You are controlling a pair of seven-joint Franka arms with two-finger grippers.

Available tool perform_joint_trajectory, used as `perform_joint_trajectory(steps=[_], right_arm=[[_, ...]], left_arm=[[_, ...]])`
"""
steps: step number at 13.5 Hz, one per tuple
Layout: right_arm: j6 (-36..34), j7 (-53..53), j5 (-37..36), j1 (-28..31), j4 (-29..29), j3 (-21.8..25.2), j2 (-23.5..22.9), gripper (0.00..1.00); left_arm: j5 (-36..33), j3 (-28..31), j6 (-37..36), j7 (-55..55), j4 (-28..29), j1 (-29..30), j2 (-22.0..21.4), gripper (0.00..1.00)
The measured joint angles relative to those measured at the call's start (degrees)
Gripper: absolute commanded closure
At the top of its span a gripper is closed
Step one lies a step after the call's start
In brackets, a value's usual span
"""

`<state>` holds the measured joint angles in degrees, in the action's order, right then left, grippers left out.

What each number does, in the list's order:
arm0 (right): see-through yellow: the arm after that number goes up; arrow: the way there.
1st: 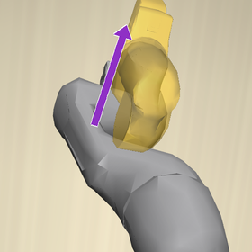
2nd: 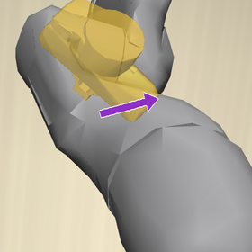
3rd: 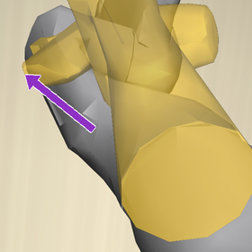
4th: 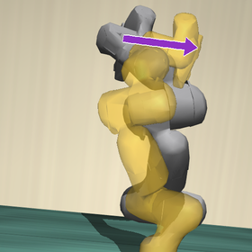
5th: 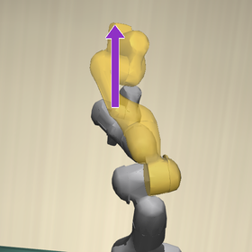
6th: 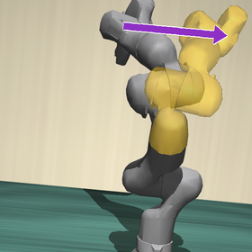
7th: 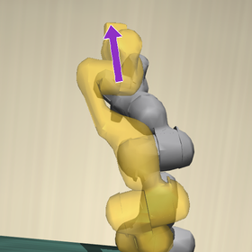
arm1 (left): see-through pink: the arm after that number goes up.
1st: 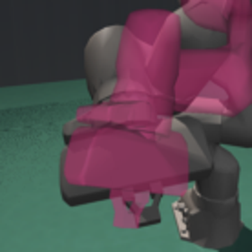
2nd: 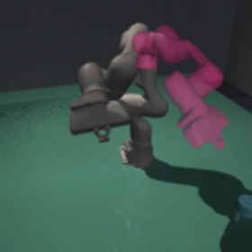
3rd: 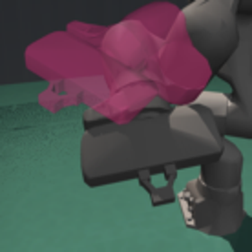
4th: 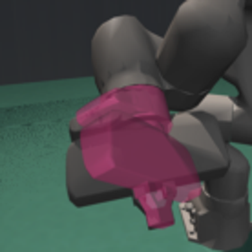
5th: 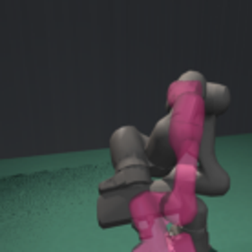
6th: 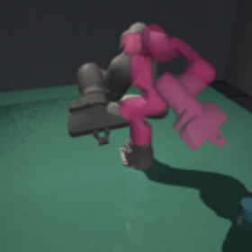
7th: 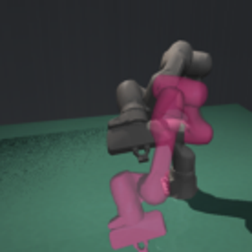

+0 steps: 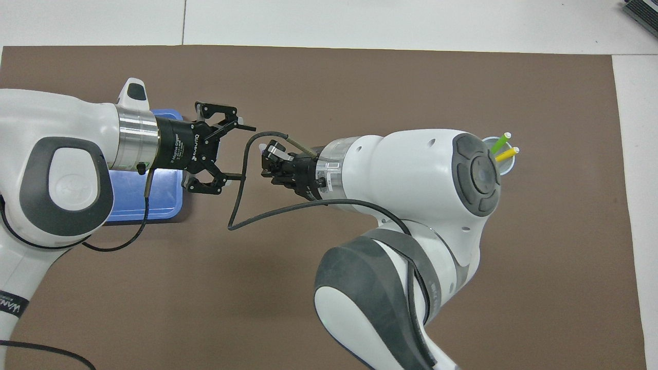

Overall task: Right arm passes pens to left for tray arrangement
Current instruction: 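Carry the purple pen toward the left gripper while the left gripper opens, then grasp the purple pen with the left gripper while the right gripper releases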

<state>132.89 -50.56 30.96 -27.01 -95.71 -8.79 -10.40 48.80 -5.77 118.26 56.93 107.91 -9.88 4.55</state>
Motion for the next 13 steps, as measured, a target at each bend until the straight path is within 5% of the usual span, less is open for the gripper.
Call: perform_joint_trajectory(steps=[4, 5, 9, 13], right_arm=[[0.0, 0.0, 0.0, -0.44, 0.0, -0.01, -0.02, 1.0], [0.0, 0.0, 0.0, -0.49, 0.0, -0.01, -0.02, 1.0], [0.0, 0.0, 0.0, -0.5, 0.0, -0.01, -0.03, 1.0], [0.0, 0.0, 0.0, -0.5, 0.0, -0.01, -0.03, 1.0]], left_arm=[[0.0, -0.07, 0.0, 0.0, 0.42, -2.4, 0.0, 0.35], [0.0, -0.07, 0.0, 0.0, 0.42, -2.9, -0.01, 0.45], [0.0, 0.29, 0.0, 0.0, 0.42, -3.24, -0.01, 0.47], [0.0, 0.75, -0.12, 0.0, 0.42, -3.09, -0.01, 0.59]])
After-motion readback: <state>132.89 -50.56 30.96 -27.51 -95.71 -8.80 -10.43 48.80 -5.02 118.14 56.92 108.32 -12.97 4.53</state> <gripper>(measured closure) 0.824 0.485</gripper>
